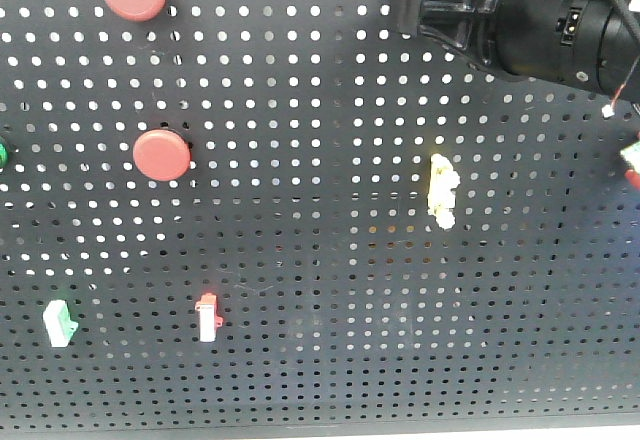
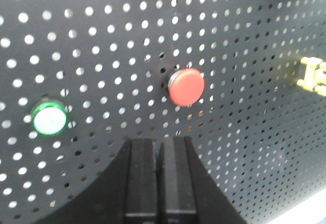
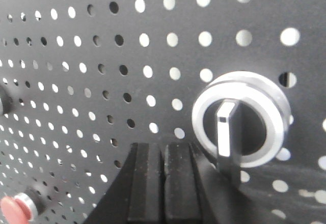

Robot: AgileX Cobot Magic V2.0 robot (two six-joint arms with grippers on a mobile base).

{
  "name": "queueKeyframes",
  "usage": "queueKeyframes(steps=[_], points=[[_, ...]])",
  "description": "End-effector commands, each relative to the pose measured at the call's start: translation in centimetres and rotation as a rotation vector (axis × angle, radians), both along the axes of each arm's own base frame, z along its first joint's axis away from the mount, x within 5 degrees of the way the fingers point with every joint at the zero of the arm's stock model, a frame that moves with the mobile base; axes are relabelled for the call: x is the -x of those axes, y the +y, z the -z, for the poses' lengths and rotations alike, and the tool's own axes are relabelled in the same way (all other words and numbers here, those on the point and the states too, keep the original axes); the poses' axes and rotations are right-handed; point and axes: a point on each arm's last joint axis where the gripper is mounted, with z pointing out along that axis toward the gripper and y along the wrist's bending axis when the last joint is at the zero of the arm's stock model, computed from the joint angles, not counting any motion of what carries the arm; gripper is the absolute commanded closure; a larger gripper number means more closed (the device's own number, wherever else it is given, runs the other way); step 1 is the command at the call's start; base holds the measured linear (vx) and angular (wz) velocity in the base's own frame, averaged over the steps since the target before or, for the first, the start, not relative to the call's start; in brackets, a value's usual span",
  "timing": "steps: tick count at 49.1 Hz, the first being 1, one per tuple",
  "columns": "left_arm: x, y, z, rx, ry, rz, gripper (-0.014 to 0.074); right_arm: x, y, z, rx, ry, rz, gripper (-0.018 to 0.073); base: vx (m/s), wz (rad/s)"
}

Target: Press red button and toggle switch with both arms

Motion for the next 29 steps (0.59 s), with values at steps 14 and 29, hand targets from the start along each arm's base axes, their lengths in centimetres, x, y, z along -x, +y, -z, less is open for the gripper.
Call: queueKeyframes(steps=[14, 29], points=[[0.3, 0.0, -1.4, 0.043, -0.077, 0.015, 0.0594, 1.0, -1.1, -2.4, 0.026, -0.17, 0.064, 0.0562, 0.0, 0.0], [0.2, 0.0, -1.4, 0.041, -0.077, 0.015, 0.0594, 0.1, -4.5, -2.4, 0.012, -0.116, 0.197, 0.0562, 0.0, 0.0]])
